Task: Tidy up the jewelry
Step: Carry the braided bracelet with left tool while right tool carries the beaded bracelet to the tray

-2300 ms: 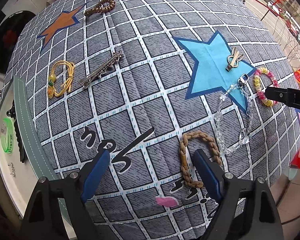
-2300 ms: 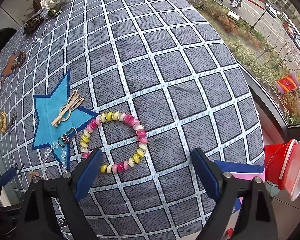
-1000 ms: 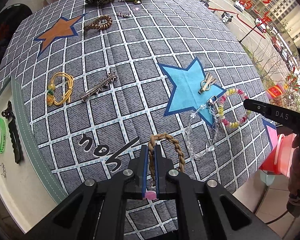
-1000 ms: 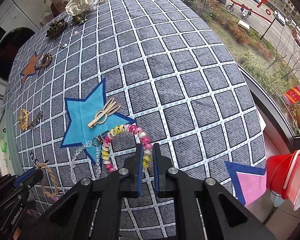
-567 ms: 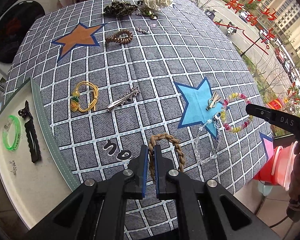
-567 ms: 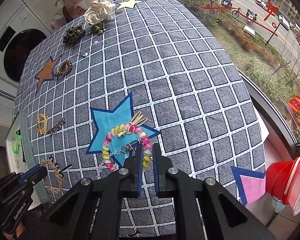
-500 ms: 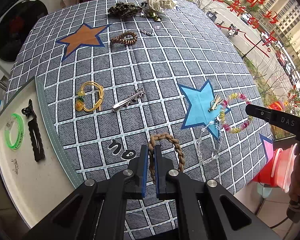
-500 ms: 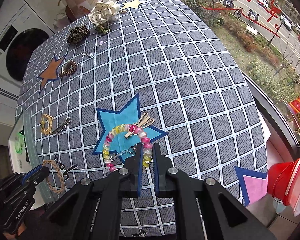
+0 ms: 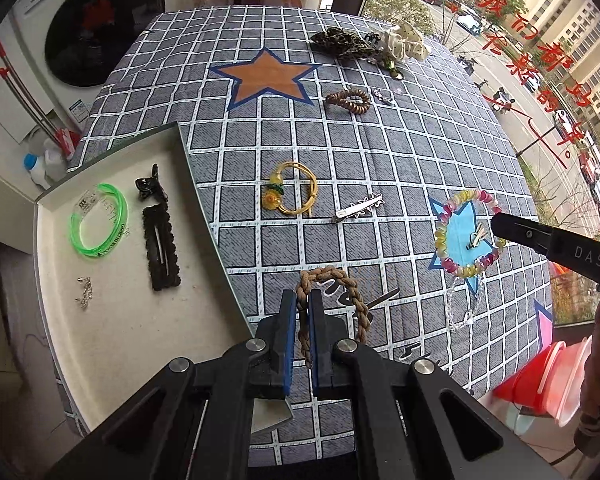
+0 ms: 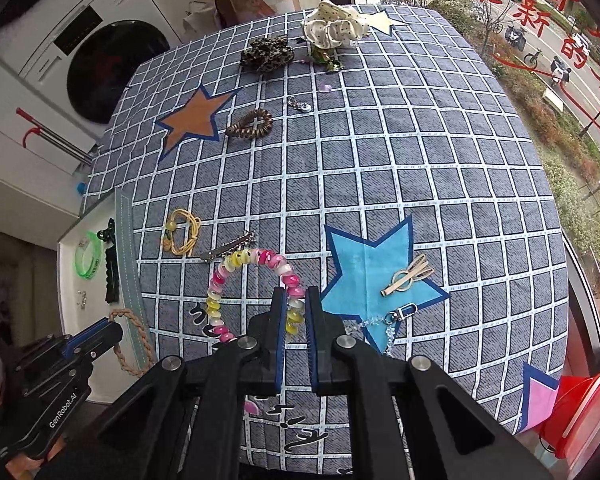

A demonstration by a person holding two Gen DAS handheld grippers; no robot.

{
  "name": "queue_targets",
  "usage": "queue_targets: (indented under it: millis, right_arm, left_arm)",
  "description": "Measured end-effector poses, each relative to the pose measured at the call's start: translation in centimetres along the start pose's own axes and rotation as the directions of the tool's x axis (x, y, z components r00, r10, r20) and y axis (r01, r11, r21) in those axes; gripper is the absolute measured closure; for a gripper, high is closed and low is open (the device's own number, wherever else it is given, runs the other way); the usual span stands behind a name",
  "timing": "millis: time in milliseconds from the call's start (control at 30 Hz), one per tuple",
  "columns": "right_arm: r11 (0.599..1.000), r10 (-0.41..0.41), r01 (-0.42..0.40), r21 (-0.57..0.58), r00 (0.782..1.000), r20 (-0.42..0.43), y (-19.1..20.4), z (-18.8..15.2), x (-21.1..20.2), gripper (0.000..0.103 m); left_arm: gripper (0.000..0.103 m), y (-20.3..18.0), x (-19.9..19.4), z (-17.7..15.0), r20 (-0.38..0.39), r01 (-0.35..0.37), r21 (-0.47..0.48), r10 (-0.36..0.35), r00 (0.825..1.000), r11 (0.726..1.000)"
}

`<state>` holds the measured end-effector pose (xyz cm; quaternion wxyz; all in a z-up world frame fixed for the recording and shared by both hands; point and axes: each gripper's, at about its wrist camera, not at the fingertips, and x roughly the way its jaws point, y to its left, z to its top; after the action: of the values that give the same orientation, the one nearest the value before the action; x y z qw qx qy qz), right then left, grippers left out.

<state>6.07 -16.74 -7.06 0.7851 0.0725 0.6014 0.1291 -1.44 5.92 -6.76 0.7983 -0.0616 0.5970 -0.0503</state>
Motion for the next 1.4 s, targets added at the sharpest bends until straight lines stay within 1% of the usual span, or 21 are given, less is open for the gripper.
queue_targets:
  millis: [167,333,600,767,967,1100,1200,1400]
  right_arm:
    - [0.996,0.048,-0.049,-0.078,0.999,-0.016,4.1,0.3,0.9,0.093]
    - [0.982,0.093,-0.100,-0.162,0.994,-0.049,8.7,0.4,2.4,0.093]
    - [0.938,0.153,-0.185,-0.292,0.980,-0.131,16.0,-0.7,5.5,0.093]
    - [0.910,0.156,-0.219,-0.352,0.968,-0.199,19.4,-2.4,7.8,0.093]
    - [0.890,0.099,-0.208,-0.407,0.957,-0.273,21.5,-4.2,11.0,0.093]
    - [0.885,0.059,-0.189,-0.426,0.952,-0.300,22.0,-4.8,12.7,0.093]
    - [0.891,0.044,-0.177,-0.418,0.950,-0.308,21.9,-4.9,13.6,0.093]
    - [0.896,0.030,-0.150,-0.418,0.960,-0.279,22.3,-3.6,14.3,0.093]
  left_arm:
    - [0.090,4.0,-0.6,0.1,0.007,-0.046,-0.079,0.047,0.999,0.996]
    - [0.090,8.0,-0.8,-1.1,-0.005,-0.097,-0.158,0.097,0.995,0.983]
    - [0.090,13.5,0.4,-3.3,-0.049,-0.174,-0.257,0.167,0.985,0.951]
    - [0.090,15.7,1.9,-4.3,-0.084,-0.207,-0.293,0.190,0.978,0.934]
    - [0.090,16.7,3.5,-4.4,-0.103,-0.221,-0.306,0.199,0.975,0.926]
    - [0.090,17.1,4.3,-4.1,-0.105,-0.233,-0.311,0.210,0.972,0.922]
    - [0.090,17.7,4.6,-3.8,-0.105,-0.241,-0.322,0.219,0.970,0.915]
    - [0.090,18.7,5.0,-2.8,-0.096,-0.261,-0.330,0.243,0.965,0.907]
